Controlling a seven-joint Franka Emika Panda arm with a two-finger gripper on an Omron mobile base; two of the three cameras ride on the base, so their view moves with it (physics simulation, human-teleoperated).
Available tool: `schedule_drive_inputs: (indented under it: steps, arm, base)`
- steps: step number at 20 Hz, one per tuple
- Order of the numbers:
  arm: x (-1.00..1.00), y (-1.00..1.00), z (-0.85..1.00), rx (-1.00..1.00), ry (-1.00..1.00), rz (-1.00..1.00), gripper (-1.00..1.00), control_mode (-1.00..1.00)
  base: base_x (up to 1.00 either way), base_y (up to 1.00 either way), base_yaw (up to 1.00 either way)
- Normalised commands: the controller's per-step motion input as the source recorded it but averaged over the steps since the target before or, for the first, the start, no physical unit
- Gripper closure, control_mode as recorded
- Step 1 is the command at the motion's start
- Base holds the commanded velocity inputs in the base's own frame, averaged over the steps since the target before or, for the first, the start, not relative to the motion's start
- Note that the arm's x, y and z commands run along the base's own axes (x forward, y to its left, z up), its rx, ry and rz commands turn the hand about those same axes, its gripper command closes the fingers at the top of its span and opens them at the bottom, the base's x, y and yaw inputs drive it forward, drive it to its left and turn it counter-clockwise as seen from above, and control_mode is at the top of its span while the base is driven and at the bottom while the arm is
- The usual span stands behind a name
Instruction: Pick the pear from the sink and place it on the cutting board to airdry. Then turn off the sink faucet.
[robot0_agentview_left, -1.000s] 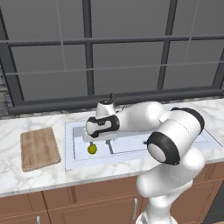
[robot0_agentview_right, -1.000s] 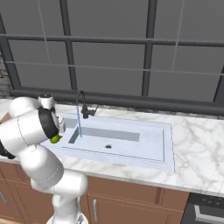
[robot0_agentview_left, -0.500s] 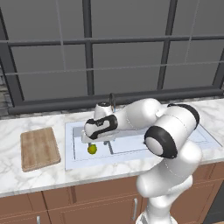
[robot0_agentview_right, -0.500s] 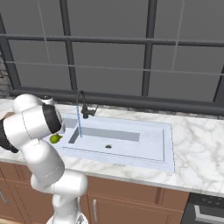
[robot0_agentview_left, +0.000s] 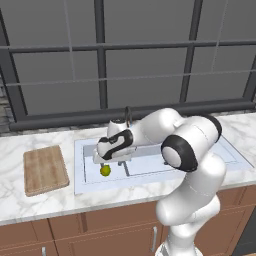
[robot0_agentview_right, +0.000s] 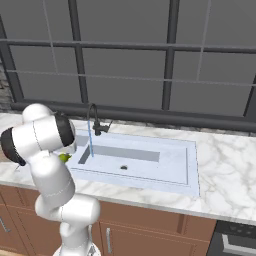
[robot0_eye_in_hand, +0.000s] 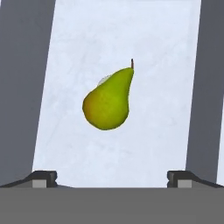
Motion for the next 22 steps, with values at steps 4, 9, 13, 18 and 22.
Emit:
schedule_drive_inputs:
  steps: [4, 9, 13, 18, 22]
  arm:
    - [0.26, 0.0, -0.16, 0.0, 0.0, 0.0, -1.0, -1.0]
    - [0.29, 0.05, -0.18, 0.0, 0.0, 0.0, -1.0, -1.0]
    - [0.25, 0.09, -0.18, 0.0, 0.0, 0.0, -1.0, -1.0]
    - [0.21, 0.08, -0.17, 0.0, 0.0, 0.0, -1.0, -1.0]
    - [0.12, 0.06, -0.17, 0.0, 0.0, 0.0, -1.0, -1.0]
  base:
    - [0.0, 0.0, 0.0]
    - [0.0, 0.0, 0.0]
    - [0.0, 0.0, 0.0]
    - [0.0, 0.0, 0.0]
    - [0.0, 0.0, 0.0]
